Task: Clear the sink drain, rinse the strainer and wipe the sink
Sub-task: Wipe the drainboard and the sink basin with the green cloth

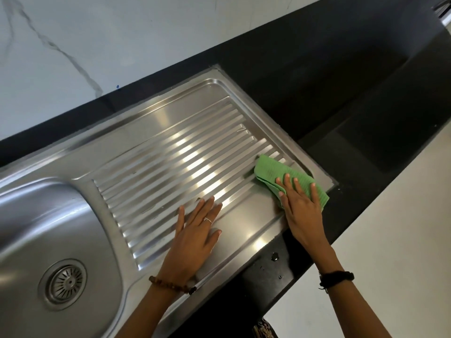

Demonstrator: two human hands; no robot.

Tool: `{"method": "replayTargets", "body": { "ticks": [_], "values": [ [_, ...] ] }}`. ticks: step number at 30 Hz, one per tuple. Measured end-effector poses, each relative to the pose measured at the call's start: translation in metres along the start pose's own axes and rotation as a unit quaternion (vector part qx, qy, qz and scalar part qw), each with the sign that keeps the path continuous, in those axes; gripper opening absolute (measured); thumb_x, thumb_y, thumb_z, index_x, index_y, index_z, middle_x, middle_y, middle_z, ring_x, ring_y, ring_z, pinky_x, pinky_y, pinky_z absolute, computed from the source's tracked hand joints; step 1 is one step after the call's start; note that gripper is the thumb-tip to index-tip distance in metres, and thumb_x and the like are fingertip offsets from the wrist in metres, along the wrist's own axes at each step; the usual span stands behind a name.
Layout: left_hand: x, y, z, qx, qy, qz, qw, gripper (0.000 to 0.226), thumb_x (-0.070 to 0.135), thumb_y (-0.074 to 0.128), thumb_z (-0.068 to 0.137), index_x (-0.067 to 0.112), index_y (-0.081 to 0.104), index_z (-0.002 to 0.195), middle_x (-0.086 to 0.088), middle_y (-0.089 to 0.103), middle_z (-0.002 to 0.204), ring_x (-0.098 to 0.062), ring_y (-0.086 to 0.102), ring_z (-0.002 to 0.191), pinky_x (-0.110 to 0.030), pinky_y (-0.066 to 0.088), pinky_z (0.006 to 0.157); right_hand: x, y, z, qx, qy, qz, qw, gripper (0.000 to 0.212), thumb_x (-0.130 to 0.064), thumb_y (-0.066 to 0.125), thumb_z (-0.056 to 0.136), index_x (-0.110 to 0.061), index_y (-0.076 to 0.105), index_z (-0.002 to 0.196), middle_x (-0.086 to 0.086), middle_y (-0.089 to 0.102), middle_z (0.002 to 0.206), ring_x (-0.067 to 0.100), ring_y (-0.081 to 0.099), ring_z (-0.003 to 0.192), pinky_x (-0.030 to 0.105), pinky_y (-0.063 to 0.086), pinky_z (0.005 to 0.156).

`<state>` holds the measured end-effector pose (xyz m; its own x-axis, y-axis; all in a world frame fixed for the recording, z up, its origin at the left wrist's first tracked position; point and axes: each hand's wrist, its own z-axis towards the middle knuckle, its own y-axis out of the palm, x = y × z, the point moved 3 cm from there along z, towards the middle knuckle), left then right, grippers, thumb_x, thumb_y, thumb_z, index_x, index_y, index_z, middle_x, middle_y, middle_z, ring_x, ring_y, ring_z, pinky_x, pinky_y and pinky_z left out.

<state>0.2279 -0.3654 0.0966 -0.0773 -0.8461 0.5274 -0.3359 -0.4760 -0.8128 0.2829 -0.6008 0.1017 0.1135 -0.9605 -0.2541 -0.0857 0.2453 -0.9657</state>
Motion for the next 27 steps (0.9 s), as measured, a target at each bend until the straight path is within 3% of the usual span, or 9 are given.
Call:
{"method": "replayTargets", "body": {
  "ticks": [5,7,9,11,13,17,19,23,27],
  "values": [
    [-0.016,-0.007,-0.025,0.023,-0.008,-0.086,0.996,0.061,0.067,0.016,0.08,0.042,0.012,0.135,0.019,0.006,0.149,0.001,-0.004,0.141,-0.026,-0.019,0.112,-0.035,0.006,-0.021,-0.003,0.009,0.046,0.999,0.066,-0.047,0.004,0.09,-0.019,0.033,0.143,0.002,0.037,0.148,0.017,0.029,0.14,0.031,-0.003,0.116],
    [-0.017,-0.012,-0.034,0.038,-0.023,-0.153,0.987,0.044,0.05,0.034,0.091,0.042,0.021,0.133,0.017,0.016,0.15,-0.002,0.004,0.143,-0.024,-0.011,0.116,-0.046,0.01,-0.028,-0.029,0.013,0.069,0.997,0.065,-0.047,0.008,0.093,-0.015,0.034,0.143,0.009,0.046,0.143,0.019,0.036,0.138,0.032,-0.001,0.118],
    [-0.012,-0.02,-0.041,0.063,-0.049,-0.254,0.964,0.04,0.029,0.046,0.095,0.04,0.033,0.131,0.014,0.028,0.149,-0.003,0.014,0.142,-0.016,0.006,0.115,-0.057,0.003,-0.03,-0.032,0.033,0.153,0.987,0.053,-0.037,0.021,0.099,-0.004,0.051,0.13,0.016,0.069,0.102,0.025,0.061,0.106,0.037,0.02,0.117],
    [-0.002,-0.03,-0.045,0.068,-0.085,-0.366,0.924,0.04,0.025,0.05,0.092,0.034,0.042,0.13,0.013,0.04,0.141,-0.003,0.03,0.135,-0.013,0.024,0.108,-0.067,-0.012,-0.028,-0.037,0.081,0.279,0.956,0.042,-0.029,0.033,0.101,0.002,0.061,0.095,0.004,0.054,0.064,0.018,0.052,0.065,0.031,0.043,0.08],
    [0.012,-0.039,-0.043,0.044,-0.107,-0.451,0.885,0.043,0.032,0.053,0.089,0.031,0.044,0.13,0.011,0.046,0.136,-0.003,0.04,0.127,-0.02,0.032,0.104,-0.077,-0.028,-0.026,-0.039,0.122,0.388,0.913,0.04,-0.03,0.036,0.1,0.0,0.061,0.093,0.007,0.058,0.075,0.018,0.055,0.07,0.026,0.042,0.064],
    [0.038,-0.053,-0.029,0.0,-0.094,-0.574,0.813,0.064,0.062,0.061,0.068,0.044,0.044,0.127,0.019,0.048,0.133,-0.002,0.045,0.124,-0.032,0.032,0.109,-0.114,-0.064,-0.021,-0.05,0.091,0.48,0.871,0.039,-0.031,0.033,0.099,-0.006,0.063,0.104,0.009,0.067,0.096,0.02,0.066,0.086,0.029,0.054,0.075],
    [0.048,-0.064,-0.021,0.005,-0.076,-0.602,0.795,0.071,0.056,0.064,0.071,0.039,0.038,0.135,0.014,0.049,0.135,-0.006,0.048,0.123,-0.036,0.038,0.107,-0.135,-0.082,-0.018,-0.063,0.066,0.499,0.862,0.037,-0.035,0.034,0.098,-0.016,0.065,0.095,0.003,0.069,0.089,0.021,0.068,0.082,0.031,0.057,0.074],
    [0.049,-0.088,-0.007,0.061,-0.062,-0.682,0.726,0.058,0.039,0.067,0.075,0.027,0.047,0.128,0.001,0.062,0.12,-0.017,0.061,0.109,-0.038,0.051,0.092,-0.157,-0.101,-0.004,-0.142,0.041,0.577,0.803,0.031,-0.035,0.036,0.098,-0.029,0.066,0.094,-0.012,0.074,0.083,0.003,0.07,0.081,0.013,0.054,0.066],
    [0.023,-0.105,0.007,0.113,-0.094,-0.768,0.624,0.044,0.025,0.064,0.082,0.012,0.054,0.123,-0.01,0.064,0.118,-0.021,0.067,0.097,-0.036,0.056,0.084,-0.149,-0.105,0.026,-0.164,0.121,0.668,0.715,0.033,-0.037,0.04,0.096,-0.019,0.067,0.098,-0.001,0.076,0.087,0.014,0.073,0.079,0.026,0.057,0.063]
  ]
}}
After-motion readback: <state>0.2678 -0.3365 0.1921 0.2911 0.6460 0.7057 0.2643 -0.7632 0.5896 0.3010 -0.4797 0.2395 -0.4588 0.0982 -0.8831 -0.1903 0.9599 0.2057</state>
